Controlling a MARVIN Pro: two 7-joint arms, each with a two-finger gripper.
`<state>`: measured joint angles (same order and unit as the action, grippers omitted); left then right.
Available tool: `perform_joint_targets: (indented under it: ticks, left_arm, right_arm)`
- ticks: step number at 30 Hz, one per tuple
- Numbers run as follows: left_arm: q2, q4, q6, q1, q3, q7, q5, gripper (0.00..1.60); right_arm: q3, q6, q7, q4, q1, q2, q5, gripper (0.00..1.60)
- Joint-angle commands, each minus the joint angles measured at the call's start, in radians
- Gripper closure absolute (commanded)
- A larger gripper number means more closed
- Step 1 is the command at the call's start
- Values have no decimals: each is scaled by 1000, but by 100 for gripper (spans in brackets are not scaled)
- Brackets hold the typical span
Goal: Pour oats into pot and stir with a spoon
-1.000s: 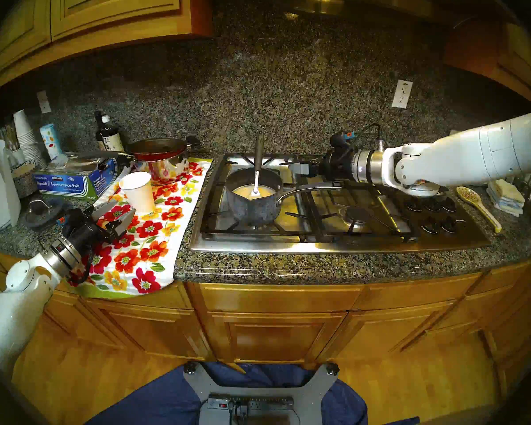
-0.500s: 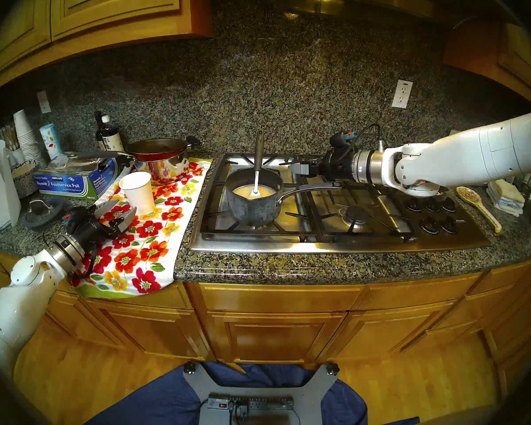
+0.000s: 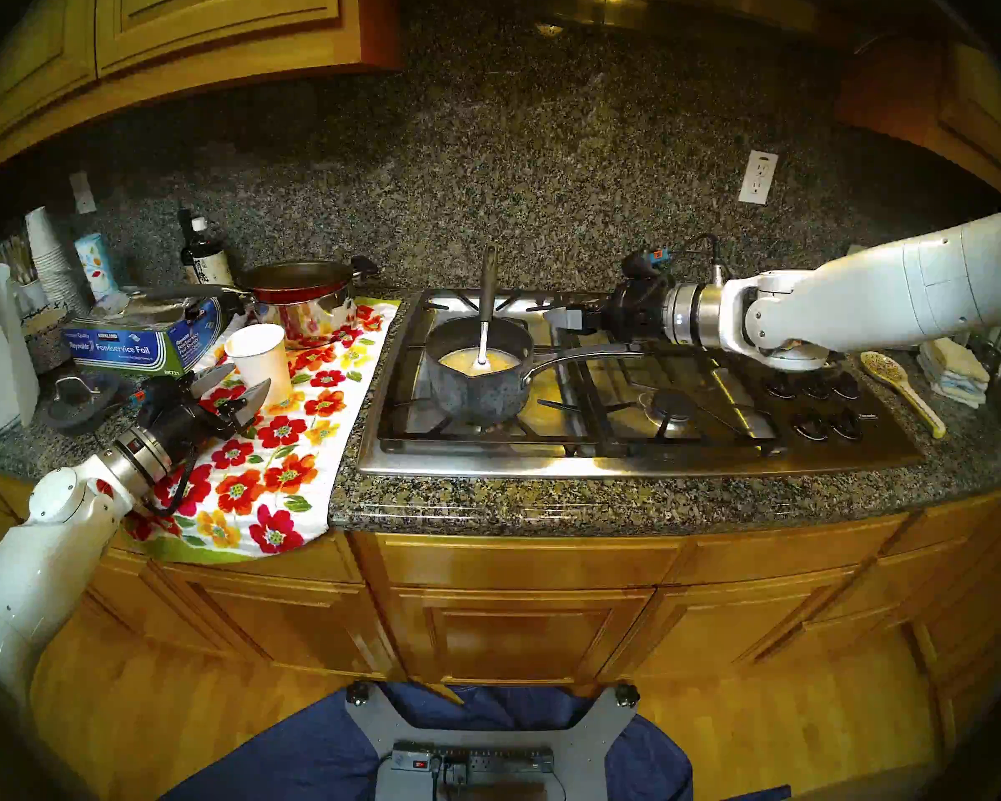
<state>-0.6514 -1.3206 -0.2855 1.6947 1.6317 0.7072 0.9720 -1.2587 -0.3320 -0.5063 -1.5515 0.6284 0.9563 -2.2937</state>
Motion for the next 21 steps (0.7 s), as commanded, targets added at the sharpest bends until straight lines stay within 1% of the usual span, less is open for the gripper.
perform_joint_targets:
  ticks: [1,12,21]
  left_arm:
    - [-1,0,-21,-72,6,1,0,0]
    - [-12,22,-31,-106,-20,3,-30,0]
    - [-23,24,-38,-114,-25,-3,-63,0]
  right_arm:
    - [17,-10,-2,9,34,0,1,0]
    - [16,-11,-2,9,34,1,0,0]
    - [16,-11,-3,9,34,1,0,0]
